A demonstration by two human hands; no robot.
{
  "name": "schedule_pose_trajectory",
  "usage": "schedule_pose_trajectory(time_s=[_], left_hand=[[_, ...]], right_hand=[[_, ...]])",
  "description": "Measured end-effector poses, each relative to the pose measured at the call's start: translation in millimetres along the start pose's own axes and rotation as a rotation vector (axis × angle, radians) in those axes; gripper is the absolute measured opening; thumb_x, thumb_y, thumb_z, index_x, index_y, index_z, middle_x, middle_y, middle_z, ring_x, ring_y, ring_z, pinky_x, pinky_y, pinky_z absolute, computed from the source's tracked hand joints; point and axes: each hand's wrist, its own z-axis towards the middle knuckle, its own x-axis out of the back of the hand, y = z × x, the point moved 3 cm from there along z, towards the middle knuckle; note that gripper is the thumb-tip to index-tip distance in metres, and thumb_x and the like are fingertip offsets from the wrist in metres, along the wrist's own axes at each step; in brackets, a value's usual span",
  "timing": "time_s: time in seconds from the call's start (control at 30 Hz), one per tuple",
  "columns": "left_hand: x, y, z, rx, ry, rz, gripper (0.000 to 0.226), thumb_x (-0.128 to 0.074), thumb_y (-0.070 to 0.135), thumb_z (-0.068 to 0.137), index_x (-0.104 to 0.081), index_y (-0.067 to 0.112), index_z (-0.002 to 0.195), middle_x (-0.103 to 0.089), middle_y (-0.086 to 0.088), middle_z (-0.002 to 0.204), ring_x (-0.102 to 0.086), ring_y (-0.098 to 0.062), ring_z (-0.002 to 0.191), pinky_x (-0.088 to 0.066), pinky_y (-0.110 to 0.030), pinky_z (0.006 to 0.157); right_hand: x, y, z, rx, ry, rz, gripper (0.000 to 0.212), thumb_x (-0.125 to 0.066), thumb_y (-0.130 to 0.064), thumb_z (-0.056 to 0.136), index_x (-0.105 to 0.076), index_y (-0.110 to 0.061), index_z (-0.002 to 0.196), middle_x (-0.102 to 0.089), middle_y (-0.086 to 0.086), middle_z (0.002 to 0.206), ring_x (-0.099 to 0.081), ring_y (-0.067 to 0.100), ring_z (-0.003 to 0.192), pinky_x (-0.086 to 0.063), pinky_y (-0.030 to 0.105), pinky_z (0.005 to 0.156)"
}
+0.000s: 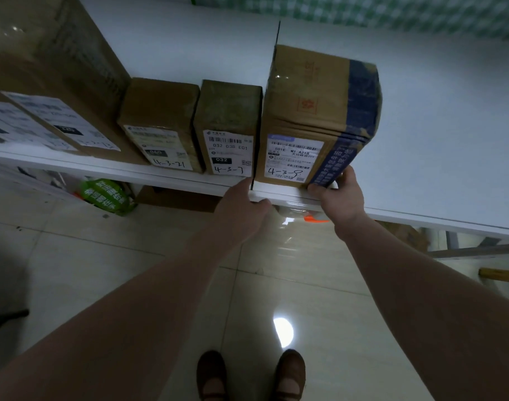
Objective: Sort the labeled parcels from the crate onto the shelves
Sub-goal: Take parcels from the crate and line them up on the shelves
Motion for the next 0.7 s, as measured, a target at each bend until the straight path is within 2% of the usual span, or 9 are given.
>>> schedule_pose_trajectory(time_s=[0.1, 0.17, 0.2, 0.27, 0.37, 0.43, 0.47, 0.6, 0.7], left_hand=[[16, -4, -15, 0.078, -0.01, -0.008, 0.057, -0.055, 0.027, 0.094, -0.033, 0.014, 0.145, -0.048, -0.002, 0.133, -0.044, -0.009, 0.1, -0.04, -0.024, 0.084], [28, -6, -32, 0.137, -0.01, -0.048, 0.056, -0.055, 0.028, 0.094, -0.034, 0.014, 0.144, -0.051, -0.002, 0.126, -0.05, -0.012, 0.098, -0.044, -0.027, 0.083], [34, -6, -42, 0.167, -0.018, -0.072, 0.053, -0.054, 0.029, 0.094, -0.037, 0.015, 0.142, -0.052, 0.002, 0.119, -0.051, -0.011, 0.094, -0.044, -0.025, 0.08], [48, -5, -66, 0.212, -0.012, -0.116, 0.04, -0.053, 0.028, 0.094, -0.048, 0.018, 0.132, -0.051, 0.007, 0.106, -0.052, -0.009, 0.09, -0.044, -0.023, 0.074], [71, -9, -109, 0.25, 0.056, -0.174, 0.012, -0.053, 0.025, 0.094, -0.059, 0.023, 0.104, -0.06, 0.0, 0.099, -0.06, -0.023, 0.102, -0.049, -0.034, 0.086], [84, -20, -140, 0.309, 0.123, -0.215, 0.02, -0.054, 0.025, 0.093, -0.061, 0.019, 0.11, -0.064, -0.007, 0.106, -0.06, -0.028, 0.106, -0.049, -0.038, 0.09], [91, -28, -158, 0.337, 0.168, -0.214, 0.022, -0.055, 0.025, 0.092, -0.061, 0.017, 0.112, -0.065, -0.009, 0.107, -0.06, -0.028, 0.105, -0.05, -0.038, 0.088], [110, -56, -234, 0.341, 0.314, -0.113, 0.02, -0.056, 0.023, 0.092, -0.067, 0.015, 0.107, -0.065, -0.001, 0.096, -0.058, -0.016, 0.088, -0.041, -0.024, 0.072], [115, -79, -281, 0.325, 0.352, -0.168, 0.014, -0.058, 0.021, 0.091, -0.069, 0.016, 0.099, -0.061, 0.006, 0.081, -0.054, -0.008, 0.074, -0.037, -0.018, 0.061]], right_hand=[[5, -5, -10, -0.083, -0.061, -0.01, 0.089, -0.077, -0.019, 0.08, -0.025, -0.027, 0.152, -0.048, 0.001, 0.142, -0.05, 0.031, 0.126, -0.048, 0.045, 0.098], [4, -10, -29, -0.203, -0.101, 0.043, 0.094, -0.074, -0.018, 0.084, -0.014, -0.029, 0.155, -0.031, 0.006, 0.156, -0.047, 0.034, 0.129, -0.047, 0.052, 0.101], [2, -14, -43, -0.253, -0.116, 0.062, 0.091, -0.072, -0.017, 0.087, -0.014, -0.028, 0.155, -0.03, 0.006, 0.157, -0.049, 0.033, 0.126, -0.049, 0.048, 0.098], [-1, -23, -71, -0.323, -0.141, 0.091, 0.078, -0.069, -0.015, 0.089, -0.024, -0.021, 0.153, -0.038, 0.006, 0.149, -0.053, 0.027, 0.118, -0.052, 0.038, 0.086], [-10, -39, -118, -0.351, -0.17, 0.125, 0.044, -0.068, -0.014, 0.089, -0.052, -0.014, 0.13, -0.054, 0.006, 0.119, -0.054, 0.022, 0.105, -0.053, 0.036, 0.084], [-19, -51, -150, -0.345, -0.228, 0.133, 0.016, -0.065, -0.012, 0.09, -0.06, -0.017, 0.104, -0.058, 0.006, 0.103, -0.054, 0.02, 0.093, -0.052, 0.038, 0.085], [-23, -56, -167, -0.342, -0.265, 0.129, 0.01, -0.064, -0.011, 0.091, -0.06, -0.019, 0.096, -0.059, 0.006, 0.1, -0.055, 0.02, 0.089, -0.052, 0.037, 0.083], [-46, -64, -233, -0.382, -0.341, 0.138, 0.011, -0.06, -0.011, 0.093, -0.058, -0.02, 0.087, -0.062, 0.006, 0.086, -0.052, 0.014, 0.067, -0.045, 0.026, 0.062], [-72, -67, -284, -0.419, -0.367, 0.128, 0.013, -0.06, -0.01, 0.093, -0.059, -0.018, 0.084, -0.06, 0.005, 0.078, -0.049, 0.013, 0.061, -0.043, 0.025, 0.057]])
